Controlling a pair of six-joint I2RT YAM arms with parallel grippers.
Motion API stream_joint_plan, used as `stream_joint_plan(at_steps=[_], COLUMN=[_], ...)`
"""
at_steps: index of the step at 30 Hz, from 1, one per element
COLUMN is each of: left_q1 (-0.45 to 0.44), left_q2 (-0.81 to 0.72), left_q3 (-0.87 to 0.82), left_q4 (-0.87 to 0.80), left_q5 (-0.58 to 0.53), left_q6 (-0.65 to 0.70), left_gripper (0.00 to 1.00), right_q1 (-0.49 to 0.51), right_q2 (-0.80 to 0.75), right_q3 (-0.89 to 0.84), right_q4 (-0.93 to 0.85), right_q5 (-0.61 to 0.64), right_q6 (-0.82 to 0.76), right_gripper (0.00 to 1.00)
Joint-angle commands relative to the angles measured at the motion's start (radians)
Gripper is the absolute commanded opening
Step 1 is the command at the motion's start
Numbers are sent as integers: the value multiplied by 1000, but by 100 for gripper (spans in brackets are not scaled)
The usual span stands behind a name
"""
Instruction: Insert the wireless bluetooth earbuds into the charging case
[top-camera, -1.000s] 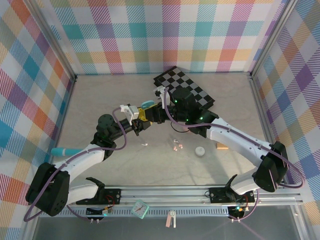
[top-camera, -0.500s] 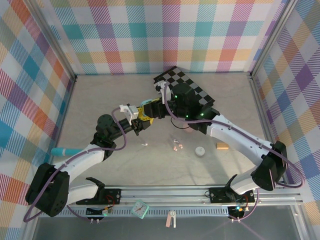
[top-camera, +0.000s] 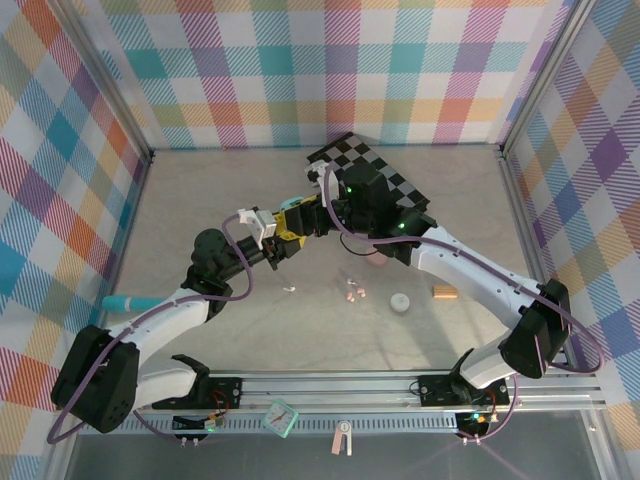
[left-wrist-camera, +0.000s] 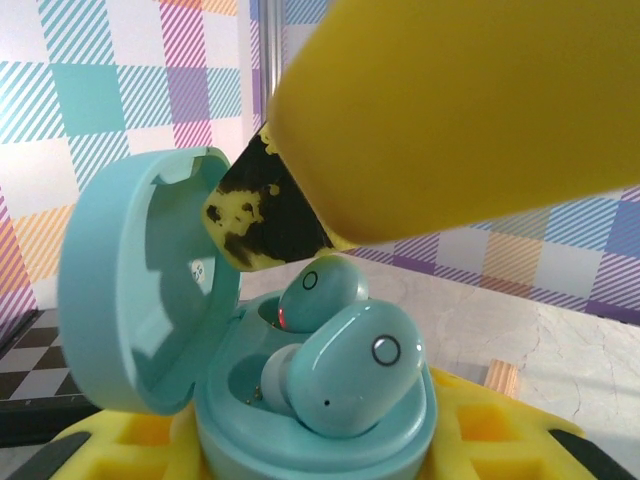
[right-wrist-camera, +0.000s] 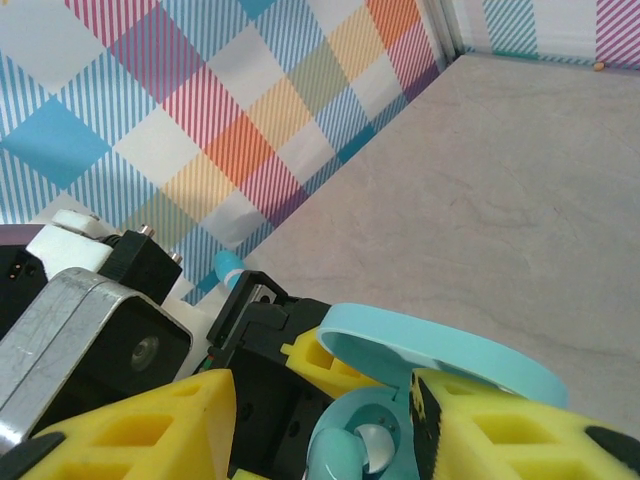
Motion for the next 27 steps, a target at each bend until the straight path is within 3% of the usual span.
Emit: stream_joint_plan(at_steps=[1, 16, 22, 27], left_q1=[-9, -9, -9, -9], left_q2=[4, 7, 3, 0], left_q3=[5, 8, 10, 11], left_q4=[76, 67, 70, 68], left_q5=[36, 33, 31, 31], left_q6=[9, 9, 6, 6], left_gripper=[33, 33, 33, 33], right_q1=[-8, -7, -7, -6], right_q2=[-27, -130, -153, -152], right_q3=[-8, -128, -169, -188], right_q4=[45, 145, 106, 89], right_q5=[-42, -63, -62, -73], right_q6=[-26, -22, -6, 9], right_gripper=[50, 53, 34, 24])
